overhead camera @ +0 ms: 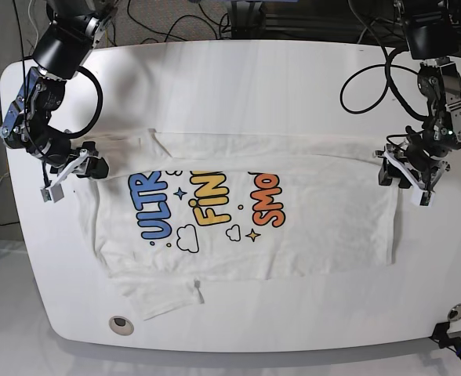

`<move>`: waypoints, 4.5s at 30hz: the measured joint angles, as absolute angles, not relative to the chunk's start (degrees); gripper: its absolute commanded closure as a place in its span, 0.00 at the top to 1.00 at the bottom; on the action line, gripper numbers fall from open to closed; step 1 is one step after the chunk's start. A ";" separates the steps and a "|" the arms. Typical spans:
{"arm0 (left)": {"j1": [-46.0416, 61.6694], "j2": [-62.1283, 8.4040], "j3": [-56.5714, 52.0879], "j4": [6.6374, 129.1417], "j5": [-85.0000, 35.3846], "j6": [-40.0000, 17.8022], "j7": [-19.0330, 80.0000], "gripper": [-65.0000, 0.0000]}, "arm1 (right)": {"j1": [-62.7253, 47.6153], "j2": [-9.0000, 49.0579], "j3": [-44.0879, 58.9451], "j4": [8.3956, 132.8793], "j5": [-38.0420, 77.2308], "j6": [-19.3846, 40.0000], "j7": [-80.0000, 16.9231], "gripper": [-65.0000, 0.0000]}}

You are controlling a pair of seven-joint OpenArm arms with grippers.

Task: Fold the T-shirt properly
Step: 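Fold the shoulder edge over the print toward the hem with both grippers, then release the fold and move both grippers back to the collar edge, then grasp the folded collar edge with both grippers and pull it taut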

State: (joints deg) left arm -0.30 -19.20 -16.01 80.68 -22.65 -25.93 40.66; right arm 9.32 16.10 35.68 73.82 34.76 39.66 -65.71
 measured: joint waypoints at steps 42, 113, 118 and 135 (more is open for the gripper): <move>21.26 -19.29 -16.25 100.84 -14.61 -26.15 26.46 0.42 | -4.67 15.86 34.54 77.60 13.67 39.92 -36.14 0.17; 26.94 -17.65 -17.65 89.23 -13.45 -25.39 21.02 0.00 | -17.39 12.40 34.81 88.51 15.40 39.70 -38.11 0.00; 35.92 -17.39 -18.98 95.26 -13.21 -25.61 21.26 0.00 | -23.88 11.16 34.87 93.67 15.27 39.48 -37.89 0.00; 44.10 -17.47 -25.04 98.15 -13.10 -26.98 24.08 0.00 | -32.45 11.73 35.14 95.48 17.87 40.34 -34.61 0.00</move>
State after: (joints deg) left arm 44.10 -17.47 -25.04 98.15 -13.10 -26.98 24.08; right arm -32.45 11.73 35.14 95.48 17.87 40.34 -34.61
